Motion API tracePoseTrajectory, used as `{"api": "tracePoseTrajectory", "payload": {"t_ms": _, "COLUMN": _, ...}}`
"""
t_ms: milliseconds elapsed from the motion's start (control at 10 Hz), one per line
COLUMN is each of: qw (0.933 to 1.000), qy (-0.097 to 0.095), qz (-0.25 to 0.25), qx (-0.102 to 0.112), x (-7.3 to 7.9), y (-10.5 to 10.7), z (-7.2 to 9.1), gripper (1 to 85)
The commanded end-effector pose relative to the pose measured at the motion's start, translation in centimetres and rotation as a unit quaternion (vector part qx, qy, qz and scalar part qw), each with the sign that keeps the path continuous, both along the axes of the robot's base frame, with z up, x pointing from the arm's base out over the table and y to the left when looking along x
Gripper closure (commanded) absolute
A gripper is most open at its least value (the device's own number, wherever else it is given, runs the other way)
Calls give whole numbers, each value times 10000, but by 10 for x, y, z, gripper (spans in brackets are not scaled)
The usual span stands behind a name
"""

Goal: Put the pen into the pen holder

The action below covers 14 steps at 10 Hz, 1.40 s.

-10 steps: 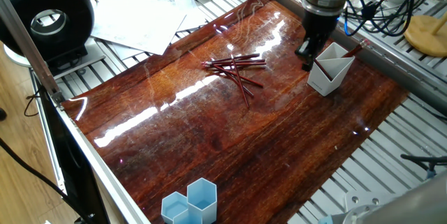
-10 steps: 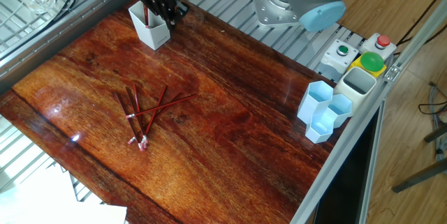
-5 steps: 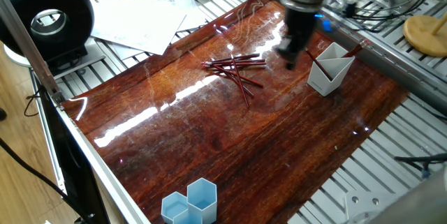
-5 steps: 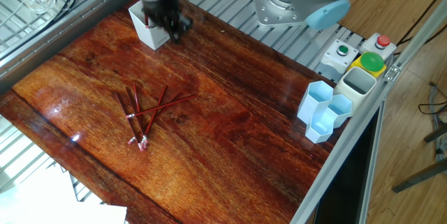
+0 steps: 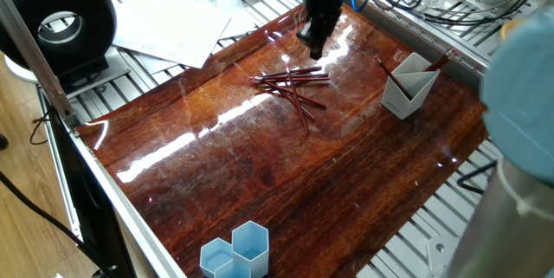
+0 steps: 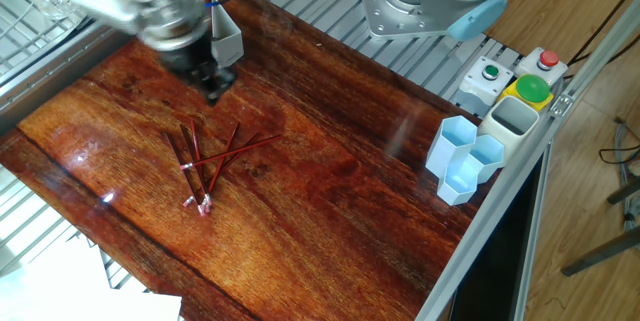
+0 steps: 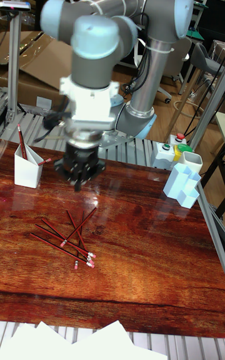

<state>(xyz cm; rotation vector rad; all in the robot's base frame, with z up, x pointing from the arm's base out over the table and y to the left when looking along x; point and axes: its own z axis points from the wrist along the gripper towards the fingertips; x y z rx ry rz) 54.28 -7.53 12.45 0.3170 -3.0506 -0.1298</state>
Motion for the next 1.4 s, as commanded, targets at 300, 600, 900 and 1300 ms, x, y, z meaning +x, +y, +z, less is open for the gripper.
{"api": "tracePoseTrajectory", "payload": {"t_ms": 300, "qw": 9954, "qy": -131, "qz": -839, "qx": 439, "x": 7, "y": 2, "z": 4, "gripper": 847}}
{"api": "tracePoseTrajectory", "payload": {"t_ms": 600, "qw": 9916, "qy": -64, "qz": -1193, "qx": 492, "x": 6, "y": 6, "z": 5, "gripper": 847}}
{"api": "tracePoseTrajectory", "payload": {"t_ms": 900, "qw": 9739, "qy": -390, "qz": -2208, "qx": 362, "x": 85, "y": 40, "z": -6, "gripper": 843}}
{"api": "tracePoseTrajectory", "payload": {"t_ms": 1300, "qw": 9356, "qy": -865, "qz": -3390, "qx": 476, "x": 147, "y": 42, "z": -28, "gripper": 847}}
